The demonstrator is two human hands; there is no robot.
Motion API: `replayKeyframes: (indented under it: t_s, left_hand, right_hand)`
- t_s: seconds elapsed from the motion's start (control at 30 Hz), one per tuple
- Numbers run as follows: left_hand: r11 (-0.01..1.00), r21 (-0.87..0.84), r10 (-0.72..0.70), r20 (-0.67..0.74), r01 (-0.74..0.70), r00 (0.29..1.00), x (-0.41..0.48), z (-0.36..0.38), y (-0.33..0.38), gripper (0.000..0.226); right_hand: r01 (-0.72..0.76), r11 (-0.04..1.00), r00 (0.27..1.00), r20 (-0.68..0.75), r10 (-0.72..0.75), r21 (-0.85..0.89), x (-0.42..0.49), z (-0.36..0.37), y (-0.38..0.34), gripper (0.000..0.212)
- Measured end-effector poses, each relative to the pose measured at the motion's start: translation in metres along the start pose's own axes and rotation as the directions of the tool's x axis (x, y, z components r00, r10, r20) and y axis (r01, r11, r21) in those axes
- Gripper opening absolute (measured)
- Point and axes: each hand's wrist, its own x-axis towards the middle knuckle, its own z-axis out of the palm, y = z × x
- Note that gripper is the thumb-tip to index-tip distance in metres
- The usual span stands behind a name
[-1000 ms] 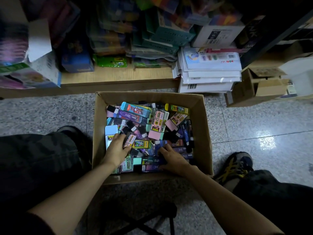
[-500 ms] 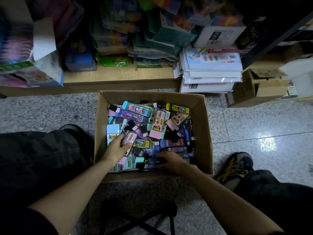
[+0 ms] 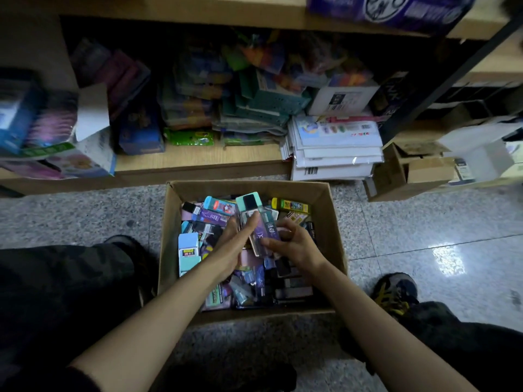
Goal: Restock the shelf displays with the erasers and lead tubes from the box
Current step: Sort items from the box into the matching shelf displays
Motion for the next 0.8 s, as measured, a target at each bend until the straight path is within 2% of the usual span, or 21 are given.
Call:
replayKeyframes:
  t_s: [0.03,0.1,0.17,0.27,0.43,0.5,0.57,0.63,0.67,0.73,0.77,0.8]
  left_hand:
    - [0.998,-0.049,0.038,0.029,-0.037,0.999,-0.003,0.007,0.006,0.041]
    - [0.99,-0.019,0.142,0.001,-0.142,0.99,-0.006,0.017,0.017,0.02]
    - [0.975,-0.024,0.218,-0.038,-0.219,0.975,-0.01,0.024,0.027,0.011]
    - [0.961,-0.085,0.264,-0.023,-0.265,0.964,-0.019,0.031,0.045,0.01]
    - [0.944,-0.13,0.316,0.084,-0.304,0.945,-0.041,0.043,0.082,0.018]
    - [0.934,-0.146,0.344,0.125,-0.326,0.931,-0.051,0.049,0.097,0.02]
    - [0.921,-0.154,0.379,0.159,-0.356,0.911,-0.062,0.057,0.109,0.023]
    - [0.901,-0.165,0.426,0.175,-0.4,0.888,-0.072,0.068,0.12,0.029]
    - [0.891,-0.161,0.449,0.18,-0.424,0.875,-0.077,0.073,0.126,0.03]
    - [0.877,-0.15,0.479,0.19,-0.457,0.857,-0.086,0.084,0.138,0.03]
    - [0.871,-0.155,0.489,0.192,-0.466,0.851,-0.09,0.089,0.144,0.03]
    - [0.865,-0.165,0.5,0.196,-0.474,0.844,-0.093,0.093,0.15,0.029]
  right_hand:
    - [0.029,1.0,1.0,-0.006,-0.029,0.001,-0.001,0.002,-0.007,0.03]
    - [0.103,0.994,0.995,-0.013,-0.104,-0.043,-0.006,0.005,-0.02,0.032]
    - [0.186,0.976,0.981,-0.027,-0.19,-0.116,-0.014,0.009,-0.033,0.03]
    - [0.236,0.953,0.964,-0.079,-0.254,-0.188,-0.027,0.013,-0.06,0.019]
    - [0.267,0.963,0.961,-0.069,-0.269,-0.046,-0.05,0.005,-0.109,0.002]
    - [0.25,0.967,0.964,-0.081,-0.253,-0.042,-0.058,-0.001,-0.13,0.003]
    - [0.248,0.966,0.964,-0.085,-0.253,-0.072,-0.066,-0.007,-0.152,0.004]
    - [0.249,0.948,0.962,-0.067,-0.267,-0.2,-0.077,-0.01,-0.175,0.007]
    - [0.263,0.898,0.951,-0.063,-0.303,-0.353,-0.082,-0.013,-0.186,0.009]
    - [0.278,0.657,0.903,-0.043,-0.428,-0.701,-0.09,-0.019,-0.205,0.012]
    - [0.279,0.536,0.874,-0.021,-0.486,-0.796,-0.095,-0.021,-0.215,0.013]
    - [0.294,0.493,0.853,-0.008,-0.522,-0.819,-0.099,-0.022,-0.223,0.012]
